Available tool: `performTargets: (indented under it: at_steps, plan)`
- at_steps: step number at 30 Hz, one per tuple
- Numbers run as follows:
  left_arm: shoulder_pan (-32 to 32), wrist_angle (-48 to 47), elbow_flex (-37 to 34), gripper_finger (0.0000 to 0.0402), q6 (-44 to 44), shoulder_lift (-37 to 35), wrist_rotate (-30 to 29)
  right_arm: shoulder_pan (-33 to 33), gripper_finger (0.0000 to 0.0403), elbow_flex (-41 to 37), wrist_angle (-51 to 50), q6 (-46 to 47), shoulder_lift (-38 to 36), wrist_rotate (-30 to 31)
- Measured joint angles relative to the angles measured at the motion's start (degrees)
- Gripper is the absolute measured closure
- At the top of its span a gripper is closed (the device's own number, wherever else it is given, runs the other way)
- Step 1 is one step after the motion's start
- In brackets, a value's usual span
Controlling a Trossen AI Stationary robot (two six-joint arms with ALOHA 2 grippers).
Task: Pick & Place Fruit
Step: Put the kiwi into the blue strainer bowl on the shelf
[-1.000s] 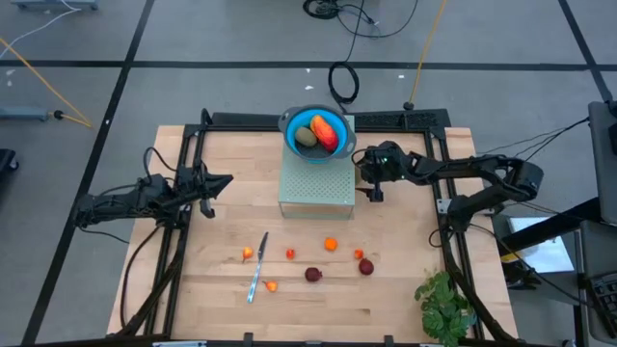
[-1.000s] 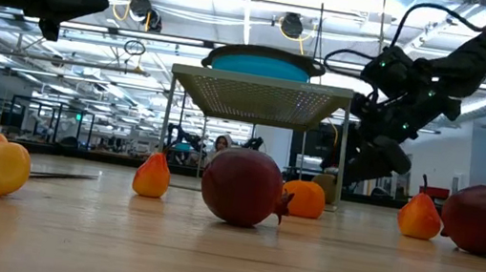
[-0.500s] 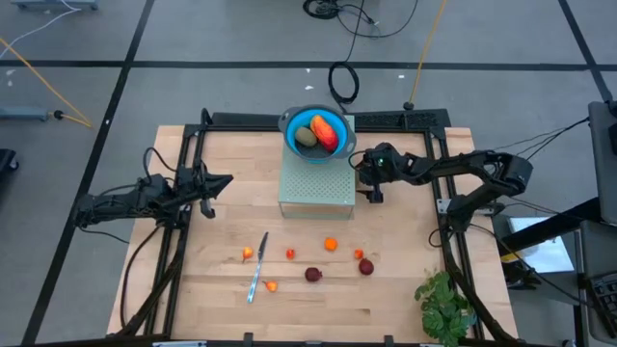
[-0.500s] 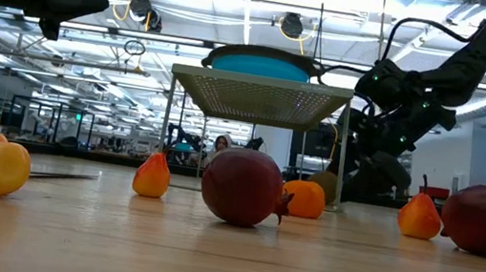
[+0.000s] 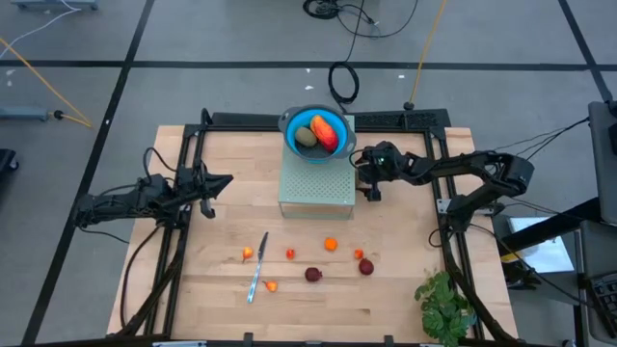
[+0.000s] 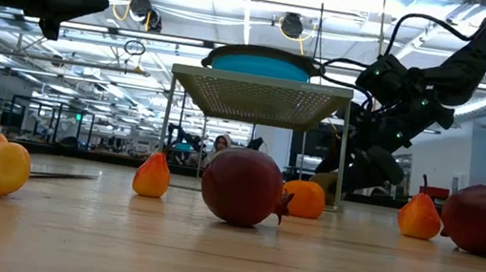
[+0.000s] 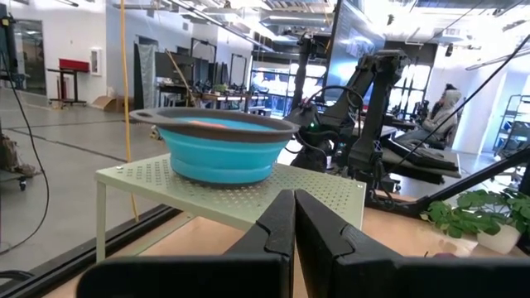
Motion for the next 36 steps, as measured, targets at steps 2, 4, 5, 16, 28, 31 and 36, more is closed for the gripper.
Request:
performTargets:
  at_steps: [2,4,5,16,28,31,36]
  plan:
    - [0.0,0.0,0.0,0.0392,0.0,0.0,0.0,0.0,0.0007,0.0,-0.8,0.0,0.0,-1.1]
    - [0.0,0.0,0.0,0.0392,0.0,0.0,0.0,0.0,0.0007,0.0,-1.4,0.2,0.0,-2.6]
    - [0.0,0.0,0.0,0.0392,0.0,0.0,0.0,0.0,0.0007,0.0,-1.3,0.5,0.0,-2.8]
    - [0.0,0.0,0.0,0.0392,-0.1,0.0,0.0,0.1,0.0007,0.0,-2.5,2.8,0.0,-2.8]
    - [0.0,0.0,0.0,0.0392,-0.1,0.0,0.0,0.1,0.0007,0.0,-2.7,4.4,0.0,-2.7]
    - [0.0,0.0,0.0,0.0392,-0.1,0.0,0.0,0.1,0.0007,0.0,-2.9,7.7,0.0,-2.7]
    - [0.0,0.0,0.0,0.0392,-0.1,0.0,0.0,0.1,0.0007,0.0,-2.8,9.4,0.0,-2.4]
